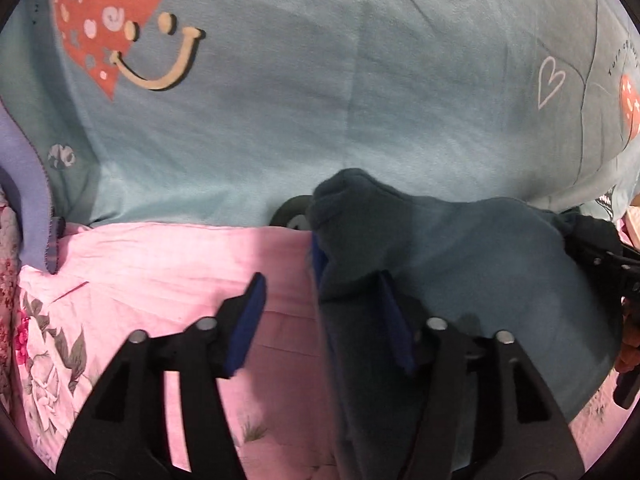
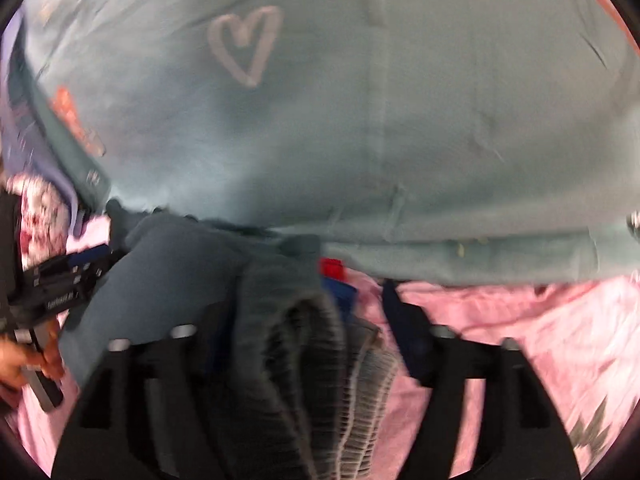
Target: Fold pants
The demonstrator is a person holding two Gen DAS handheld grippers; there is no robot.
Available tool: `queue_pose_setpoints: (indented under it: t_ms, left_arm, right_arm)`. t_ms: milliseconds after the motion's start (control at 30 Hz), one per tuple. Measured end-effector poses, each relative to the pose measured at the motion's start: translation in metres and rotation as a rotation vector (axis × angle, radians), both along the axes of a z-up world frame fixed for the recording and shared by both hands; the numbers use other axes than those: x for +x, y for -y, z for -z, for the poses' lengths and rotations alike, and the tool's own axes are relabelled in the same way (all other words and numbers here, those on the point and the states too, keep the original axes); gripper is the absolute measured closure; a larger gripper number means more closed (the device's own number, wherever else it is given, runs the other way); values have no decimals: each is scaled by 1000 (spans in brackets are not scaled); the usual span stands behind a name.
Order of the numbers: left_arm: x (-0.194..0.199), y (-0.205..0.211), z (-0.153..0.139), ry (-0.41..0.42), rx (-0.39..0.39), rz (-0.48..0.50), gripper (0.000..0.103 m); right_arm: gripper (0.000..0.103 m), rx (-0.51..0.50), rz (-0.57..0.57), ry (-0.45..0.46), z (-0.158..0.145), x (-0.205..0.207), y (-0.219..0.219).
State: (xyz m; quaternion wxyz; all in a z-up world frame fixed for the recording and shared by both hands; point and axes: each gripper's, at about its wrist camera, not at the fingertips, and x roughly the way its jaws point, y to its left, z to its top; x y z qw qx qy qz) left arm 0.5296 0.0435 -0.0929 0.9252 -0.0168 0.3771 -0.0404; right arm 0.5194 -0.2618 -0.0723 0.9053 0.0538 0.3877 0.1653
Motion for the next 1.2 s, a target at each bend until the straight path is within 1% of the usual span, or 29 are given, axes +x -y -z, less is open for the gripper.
queue_pose_setpoints:
  t_ms: [33,100,133,233,300,333,367,400,433,467,500,533,567,600,633,667,700,733,767,800,833,867,933,967,1000,1033,1100,1200]
  left_arm:
    - [-1,-3,-3,0,4,-8,33]
    - [-6,-9,-17,7,15,-26,32]
    - [-10,-10,-23,14,16,-34,29]
    - [-27,-7,-49,51,-7,-25,24]
    - [-40,2,-62,88,-27,18,23]
    - [-46,9,-65,103,-31,39,21]
    - [-49,14,-63,102,-37,57,20]
    - [-49,21,-59,87,-47,77,20]
    - [-47,28,-46,50,-45,92,20]
    - [-45,35,-40,22,-37,96,20]
    - [-42,39,-28,-19,-32,100,20]
    - [-36,46,-9,-83,-32,105,18]
    - [-35,48,0,-106,-38,100,18]
    - [-35,49,3,-101,-39,83,16]
    - [-37,50,1,-103,-34,67,16]
    - [-38,50,-4,-112,-31,57,17]
    - [-41,51,-11,-113,-28,49,17]
    - [-46,52,-20,-102,-22,46,14]
    - [-53,54,-28,-87,-9,43,11]
    - [-62,56,-37,-72,9,36,5]
    - [-72,58,-46,-58,21,32,3]
    - [-86,60,-55,-45,25,28,3]
    - [-105,61,-66,-52,26,25,2]
    - [-116,62,-75,-61,21,29,2]
    - [-127,62,-81,-67,21,29,2]
    - [-141,61,-88,-64,28,21,2]
    - [-169,63,-102,-48,45,7,2]
    - [-204,65,-116,-35,49,12,2]
  right_arm:
    - [29,7,8,-9,-7,-3,3]
    - [29,9,33,19,-30,-19,11]
    - [29,26,35,60,-46,-33,13]
    - [29,79,18,144,-74,-65,14]
    - [38,100,-27,164,-80,-76,6]
    - [49,102,-52,157,-78,-80,1]
    - [54,91,-84,137,-71,-81,-6]
    - [62,59,-92,102,-59,-77,-12]
    - [64,39,-85,66,-49,-68,-14]
    - [64,20,-66,-14,-27,-57,-13]
    - [64,11,-52,-74,-10,-49,-11]
    - [66,13,-38,-70,-3,-47,-10]
    - [66,15,-40,-50,-4,-49,-9]
    - [65,0,-43,-61,-8,-49,-11]
    - [61,-12,-35,-79,-16,-52,-14]
    - [52,-5,-29,-90,-24,-56,-15]
    - [47,12,-27,-81,-37,-65,-16]
    - [41,19,-21,-56,-45,-78,-17]
    - [40,13,-15,-28,-56,-89,-20]
    - [39,-10,-7,-12,-69,-101,-24]
    - [39,-31,-1,-11,-77,-113,-26]
    - [38,-50,3,-17,-83,-126,-28]
    - [36,-73,9,-22,-91,-147,-34]
    - [26,-84,20,-18,-96,-162,-35]
    - [19,-97,35,-12,-97,-172,-37]
    - [8,-110,51,-1,-100,-183,-40]
    - [7,-118,65,20,-105,-205,-47]
    - [7,-138,81,17,-109,-231,-49]
